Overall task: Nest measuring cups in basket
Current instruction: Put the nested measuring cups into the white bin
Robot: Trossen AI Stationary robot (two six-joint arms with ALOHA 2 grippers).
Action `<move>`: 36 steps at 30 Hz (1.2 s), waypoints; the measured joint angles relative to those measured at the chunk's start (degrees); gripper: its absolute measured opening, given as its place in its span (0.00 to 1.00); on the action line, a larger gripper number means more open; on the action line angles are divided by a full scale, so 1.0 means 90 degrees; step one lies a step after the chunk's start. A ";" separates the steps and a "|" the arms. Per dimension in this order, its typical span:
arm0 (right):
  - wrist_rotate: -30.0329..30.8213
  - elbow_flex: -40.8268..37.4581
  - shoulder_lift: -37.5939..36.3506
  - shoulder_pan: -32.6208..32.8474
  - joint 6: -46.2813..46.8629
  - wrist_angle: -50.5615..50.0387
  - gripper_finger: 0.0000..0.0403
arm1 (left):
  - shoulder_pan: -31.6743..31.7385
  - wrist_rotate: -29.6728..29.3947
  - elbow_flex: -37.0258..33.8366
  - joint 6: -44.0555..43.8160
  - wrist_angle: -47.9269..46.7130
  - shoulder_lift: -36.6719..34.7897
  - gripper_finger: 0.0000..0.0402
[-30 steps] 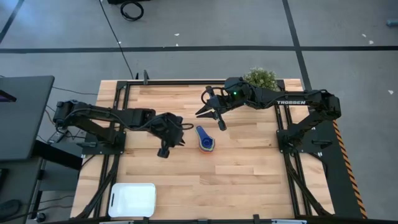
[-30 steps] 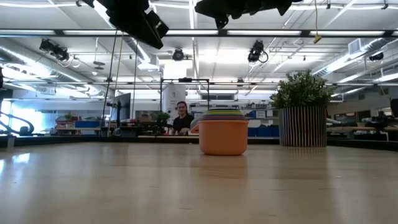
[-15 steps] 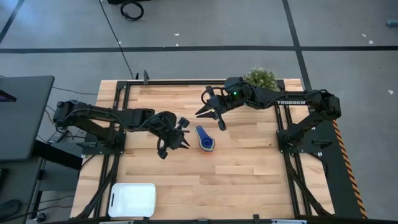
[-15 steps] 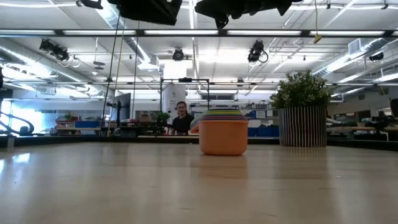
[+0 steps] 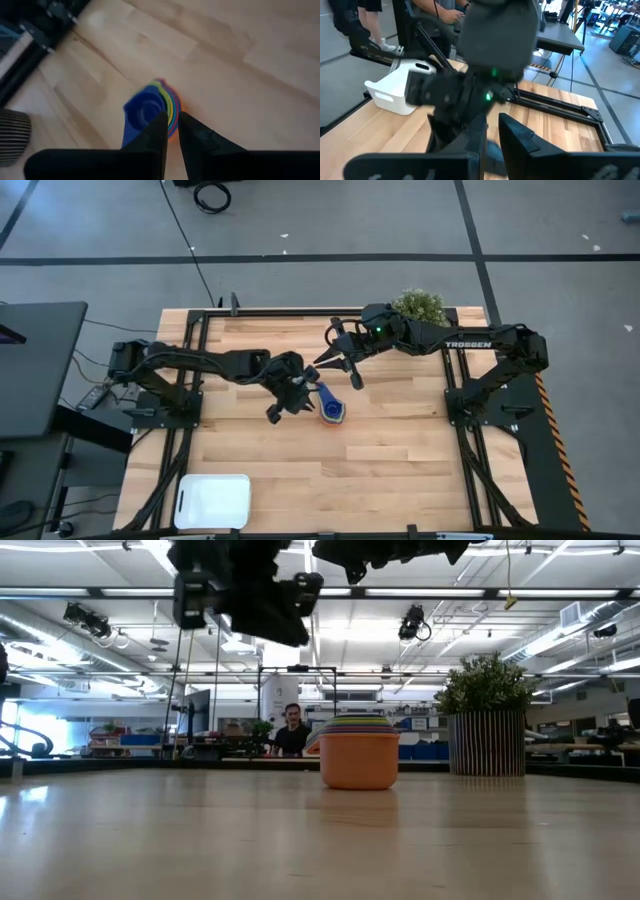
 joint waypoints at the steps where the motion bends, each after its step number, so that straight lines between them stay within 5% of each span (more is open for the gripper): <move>1: 0.0000 -0.0001 0.0000 0.0000 0.0000 0.0000 0.14 | 0.0026 0.0004 0.0082 0.0023 -0.0080 0.0111 0.13; 15: -0.0008 -0.0014 0.0002 -0.0002 -0.0002 -0.0193 0.14 | 0.0038 0.0145 0.1525 0.0422 -0.0858 0.1316 0.13; 36: 0.0311 -0.0011 0.0002 0.0005 -0.0002 -0.0389 0.14 | 0.0005 -0.0091 0.1560 -0.0404 -0.1042 0.1389 0.13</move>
